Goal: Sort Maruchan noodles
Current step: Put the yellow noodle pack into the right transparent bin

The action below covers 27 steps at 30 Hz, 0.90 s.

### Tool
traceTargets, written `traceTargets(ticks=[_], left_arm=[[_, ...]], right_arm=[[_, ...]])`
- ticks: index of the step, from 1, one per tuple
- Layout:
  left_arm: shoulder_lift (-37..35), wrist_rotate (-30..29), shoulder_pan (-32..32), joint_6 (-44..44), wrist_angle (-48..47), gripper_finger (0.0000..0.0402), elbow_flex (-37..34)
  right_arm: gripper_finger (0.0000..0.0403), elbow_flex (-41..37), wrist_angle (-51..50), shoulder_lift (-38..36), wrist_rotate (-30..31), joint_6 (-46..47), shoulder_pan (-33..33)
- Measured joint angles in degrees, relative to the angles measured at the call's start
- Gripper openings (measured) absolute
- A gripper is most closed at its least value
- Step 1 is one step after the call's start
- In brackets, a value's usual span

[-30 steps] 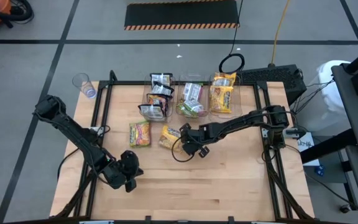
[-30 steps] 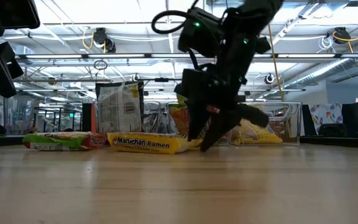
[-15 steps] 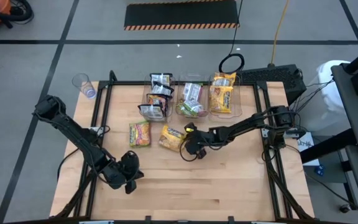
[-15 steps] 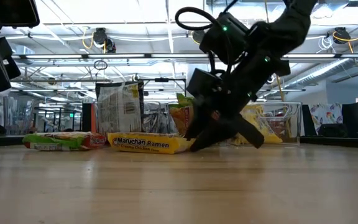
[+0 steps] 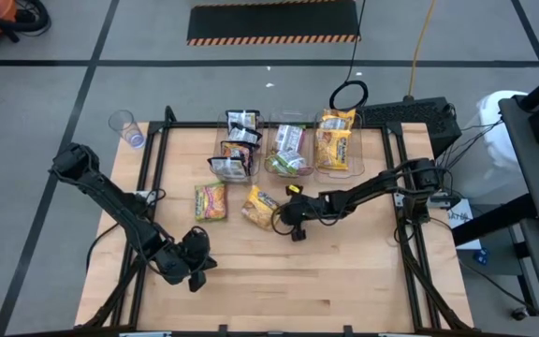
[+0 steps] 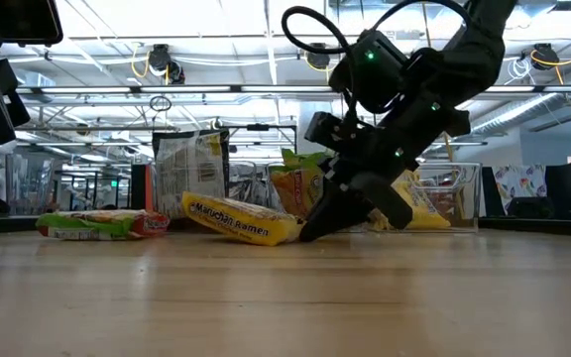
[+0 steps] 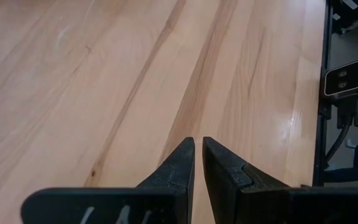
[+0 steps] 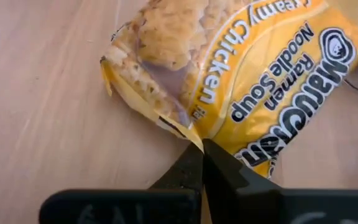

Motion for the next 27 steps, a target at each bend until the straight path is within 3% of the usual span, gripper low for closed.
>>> traceTargets(ticks=[4, 17, 27], left_arm=[[0.0, 0.0, 0.1, 0.0, 0.0, 0.0037, 0.0], [0.0, 0.0, 2.0, 0.4, 0.1, 0.0037, 0.0], [0.0, -0.2, 2.4, 1.0, 0.1, 0.0037, 0.0]], right_arm=[[0.0, -0.2, -2.5, -4.4, 0.3, 0.3, 0.0], [0.0, 0.0, -20.1, -28.2, 13.2, -0.8, 0.0], [0.0, 0.0, -22.7, -39.7, 23.4, -1.5, 0.2]])
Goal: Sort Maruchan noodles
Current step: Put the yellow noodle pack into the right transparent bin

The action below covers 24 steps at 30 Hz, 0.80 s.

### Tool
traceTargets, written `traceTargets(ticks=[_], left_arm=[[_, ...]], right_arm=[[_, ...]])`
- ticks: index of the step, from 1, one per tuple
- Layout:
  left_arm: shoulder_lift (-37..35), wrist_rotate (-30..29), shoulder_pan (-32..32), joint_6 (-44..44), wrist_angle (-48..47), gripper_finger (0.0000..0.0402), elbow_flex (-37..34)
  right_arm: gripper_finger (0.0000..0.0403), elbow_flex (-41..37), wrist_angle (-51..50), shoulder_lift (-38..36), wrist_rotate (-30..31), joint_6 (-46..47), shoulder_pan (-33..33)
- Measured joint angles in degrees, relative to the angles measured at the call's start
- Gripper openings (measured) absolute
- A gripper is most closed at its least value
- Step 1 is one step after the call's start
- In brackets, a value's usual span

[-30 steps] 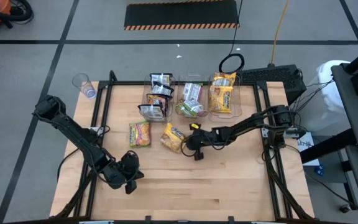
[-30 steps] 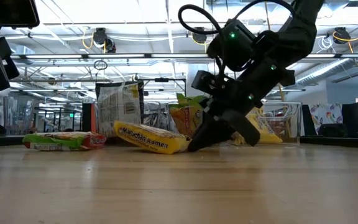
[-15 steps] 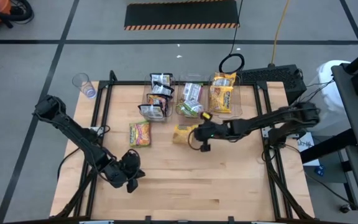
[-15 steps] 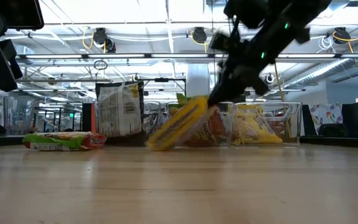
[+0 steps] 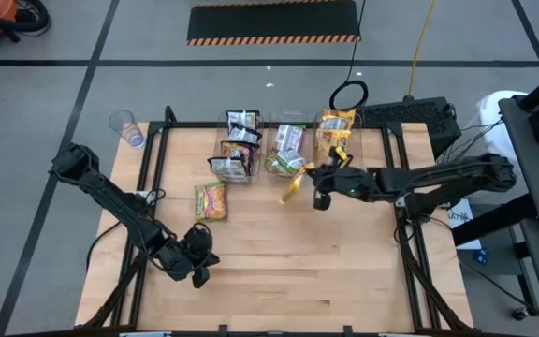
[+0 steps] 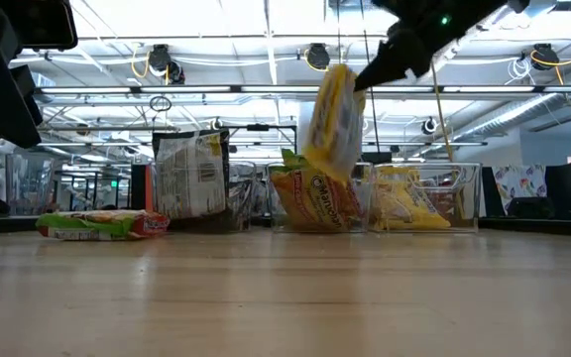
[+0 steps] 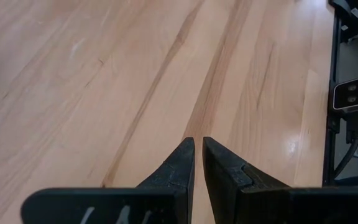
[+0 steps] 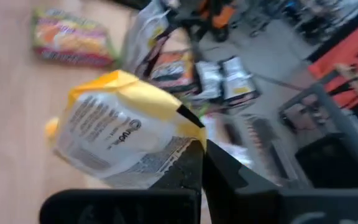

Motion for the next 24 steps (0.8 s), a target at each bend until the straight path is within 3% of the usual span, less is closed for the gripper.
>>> traceTargets(ticks=[15, 24], left_arm=[[0.0, 0.0, 0.0, -0.1, 0.1, 0.0037, 0.0], [0.0, -0.1, 0.0, -0.6, 0.2, 0.0037, 0.0]], right_arm=[[0.0, 0.1, -0.1, -10.9, 18.9, -4.3, 0.0], [0.0, 0.1, -11.2, -17.0, 25.5, 2.0, -0.1]])
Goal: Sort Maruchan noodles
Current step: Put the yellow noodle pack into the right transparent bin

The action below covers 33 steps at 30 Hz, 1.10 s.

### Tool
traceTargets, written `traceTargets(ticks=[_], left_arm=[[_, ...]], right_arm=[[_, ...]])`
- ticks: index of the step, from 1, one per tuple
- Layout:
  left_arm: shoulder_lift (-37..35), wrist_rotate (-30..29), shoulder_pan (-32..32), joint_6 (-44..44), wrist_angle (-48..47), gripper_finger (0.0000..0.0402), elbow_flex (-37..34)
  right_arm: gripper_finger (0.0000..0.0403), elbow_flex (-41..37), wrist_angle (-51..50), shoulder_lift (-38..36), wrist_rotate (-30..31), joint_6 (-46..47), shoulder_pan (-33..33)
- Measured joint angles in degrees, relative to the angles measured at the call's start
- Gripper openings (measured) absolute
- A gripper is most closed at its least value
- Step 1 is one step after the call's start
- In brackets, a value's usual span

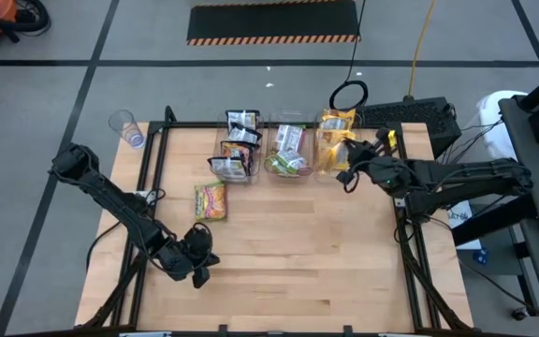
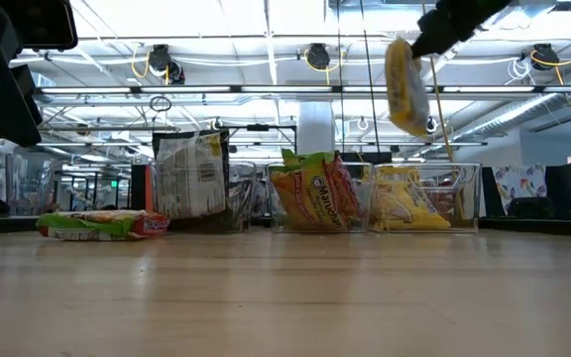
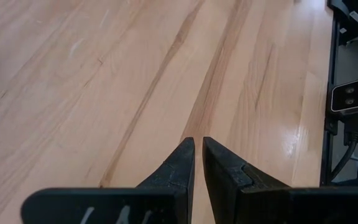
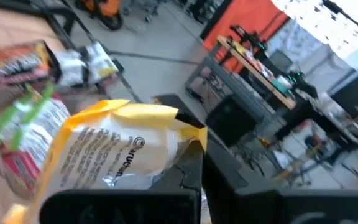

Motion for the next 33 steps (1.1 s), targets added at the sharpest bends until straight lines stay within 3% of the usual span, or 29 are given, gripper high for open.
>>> traceTargets(ticks=[8, 18, 26, 33], left_arm=[[0.0, 0.0, 0.0, 0.0, 0.1, 0.0037, 0.0], [0.0, 0.0, 0.0, 0.0, 0.3, 0.0037, 0.0], [0.0, 0.1, 0.0, 0.2, 0.3, 0.0037, 0.0], [0.0, 0.1, 0.0, 0.2, 0.4, 0.0037, 0.0]], right_arm=[[0.0, -0.1, -12.7, -1.0, 0.7, 12.0, 0.0], [0.0, -7.6, -12.1, -1.4, -2.0, 24.9, -0.8], [0.0, -12.3, -4.2, -1.4, -2.8, 26.2, -1.1], [0.0, -13.1, -4.8, -1.4, -3.2, 28.9, -1.7]])
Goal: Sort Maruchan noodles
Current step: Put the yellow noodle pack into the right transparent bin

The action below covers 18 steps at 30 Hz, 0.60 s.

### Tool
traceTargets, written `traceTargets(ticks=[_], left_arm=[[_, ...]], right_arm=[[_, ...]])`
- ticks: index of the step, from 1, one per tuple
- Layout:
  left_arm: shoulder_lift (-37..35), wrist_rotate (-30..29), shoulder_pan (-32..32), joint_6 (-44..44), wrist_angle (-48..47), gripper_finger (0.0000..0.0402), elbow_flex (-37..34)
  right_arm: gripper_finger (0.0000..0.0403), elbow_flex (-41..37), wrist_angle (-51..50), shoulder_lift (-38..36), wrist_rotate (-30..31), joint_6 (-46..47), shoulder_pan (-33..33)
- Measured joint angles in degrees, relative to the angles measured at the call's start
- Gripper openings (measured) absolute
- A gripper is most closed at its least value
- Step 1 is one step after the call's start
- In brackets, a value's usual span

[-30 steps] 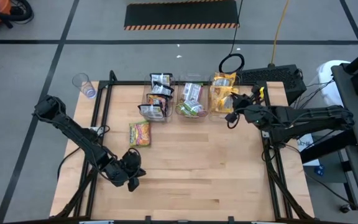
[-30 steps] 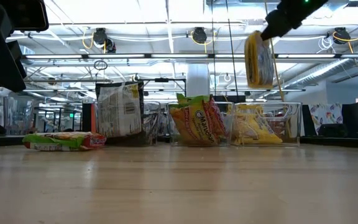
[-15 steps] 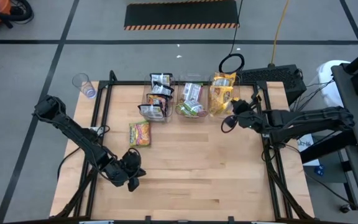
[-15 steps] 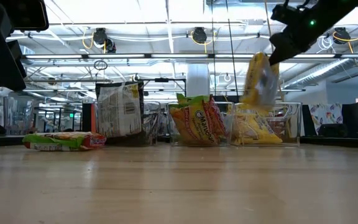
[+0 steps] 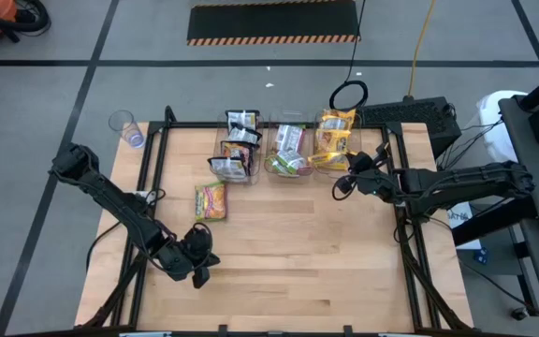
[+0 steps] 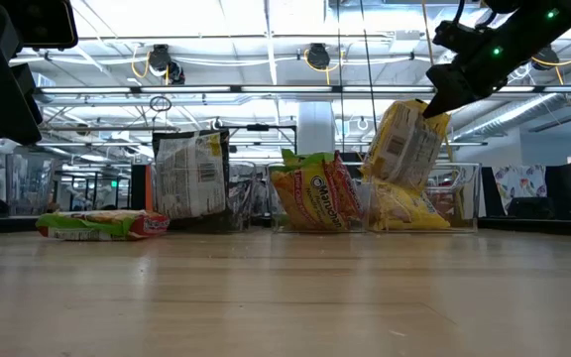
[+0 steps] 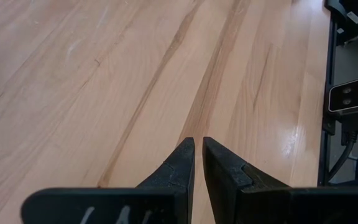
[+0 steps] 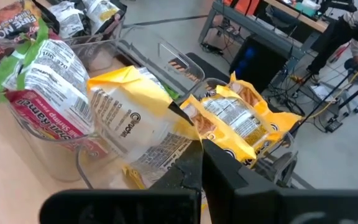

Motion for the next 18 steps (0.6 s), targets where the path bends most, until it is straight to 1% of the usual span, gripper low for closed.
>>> traceTargets(ticks=[5, 15, 16, 18], left_arm=[[0.0, 0.0, 0.0, 0.0, 0.1, 0.0037, 0.0], [0.0, 0.0, 0.0, 0.0, 0.1, 0.0037, 0.0], [0.0, 0.0, 0.0, 0.0, 0.1, 0.0037, 0.0], [0.0, 0.0, 0.0, 0.0, 0.1, 0.0037, 0.0]], right_arm=[[0.0, 0.0, -1.1, -1.3, -0.2, -0.1, 0.0], [0.0, 0.0, -4.7, -6.1, -1.0, 0.3, 0.0], [0.0, 0.0, -4.6, -6.2, -1.4, 0.8, 0.0], [0.0, 0.0, -4.8, -6.0, -4.2, 1.3, 0.0]])
